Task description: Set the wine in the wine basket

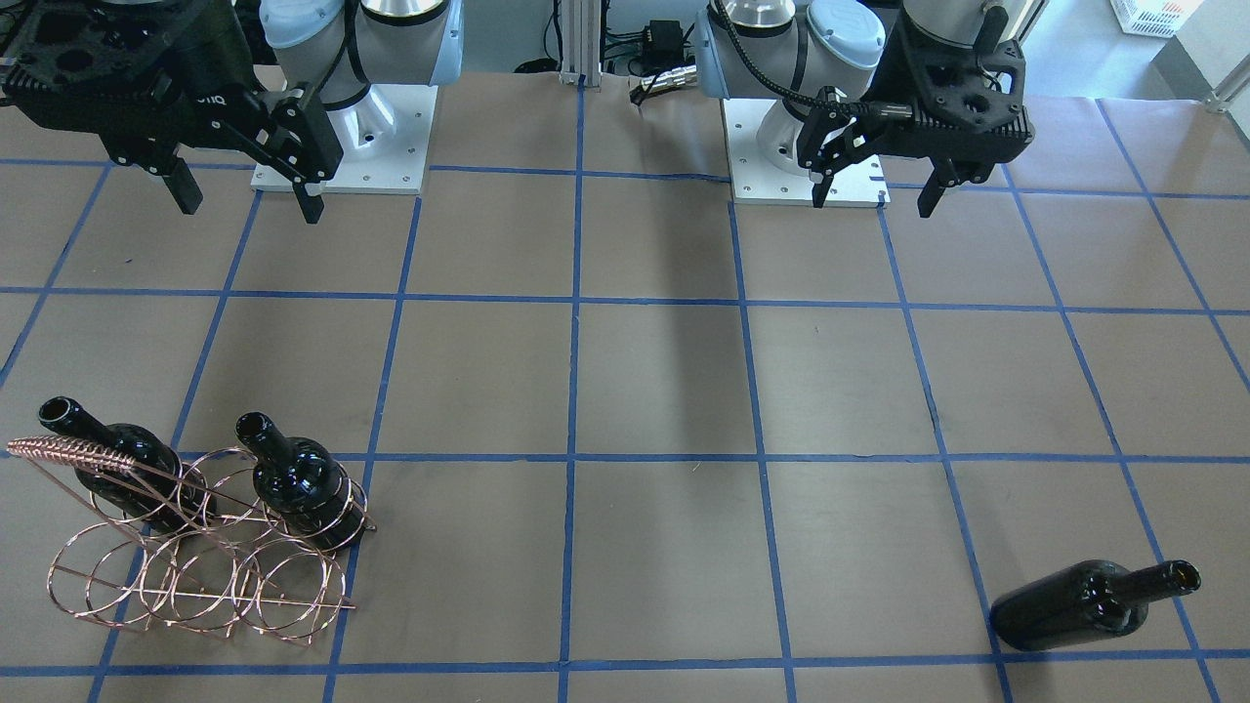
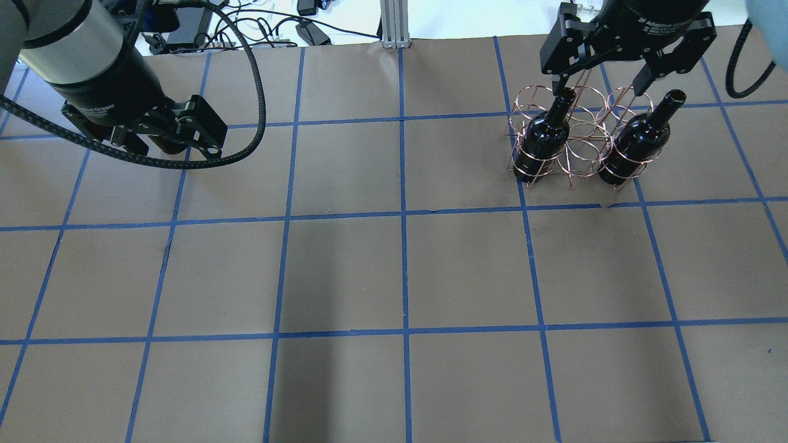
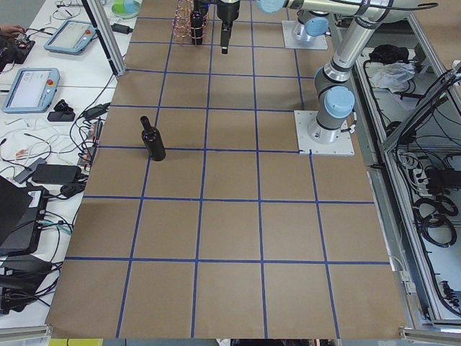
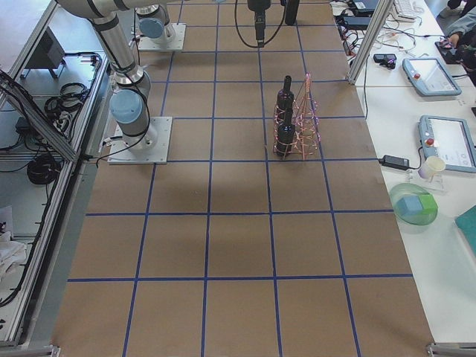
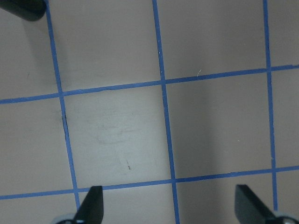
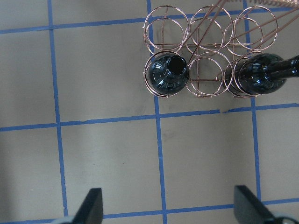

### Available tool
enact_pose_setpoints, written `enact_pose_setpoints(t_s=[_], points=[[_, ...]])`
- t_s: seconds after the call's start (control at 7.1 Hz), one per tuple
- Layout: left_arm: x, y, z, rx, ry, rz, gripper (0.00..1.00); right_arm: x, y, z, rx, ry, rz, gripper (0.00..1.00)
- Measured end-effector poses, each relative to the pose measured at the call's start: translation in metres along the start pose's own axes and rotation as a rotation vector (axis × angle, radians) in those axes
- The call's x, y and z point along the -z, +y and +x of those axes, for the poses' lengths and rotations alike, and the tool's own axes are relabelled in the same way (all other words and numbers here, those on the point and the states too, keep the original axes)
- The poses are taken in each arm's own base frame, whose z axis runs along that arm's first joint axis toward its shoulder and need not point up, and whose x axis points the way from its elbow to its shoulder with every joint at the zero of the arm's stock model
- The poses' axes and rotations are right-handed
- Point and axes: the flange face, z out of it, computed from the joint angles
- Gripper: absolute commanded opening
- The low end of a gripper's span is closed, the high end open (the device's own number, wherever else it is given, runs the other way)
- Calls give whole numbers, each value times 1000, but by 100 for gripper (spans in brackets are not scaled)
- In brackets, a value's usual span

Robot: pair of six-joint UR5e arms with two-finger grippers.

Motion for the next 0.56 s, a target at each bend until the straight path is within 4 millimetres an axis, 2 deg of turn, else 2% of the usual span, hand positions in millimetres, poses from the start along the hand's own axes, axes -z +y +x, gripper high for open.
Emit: enact_pose_setpoints(t_s=[0.56], points=[[0,0,-4,-9,-3,-2,100,0,0,1,-1,0,1,100]])
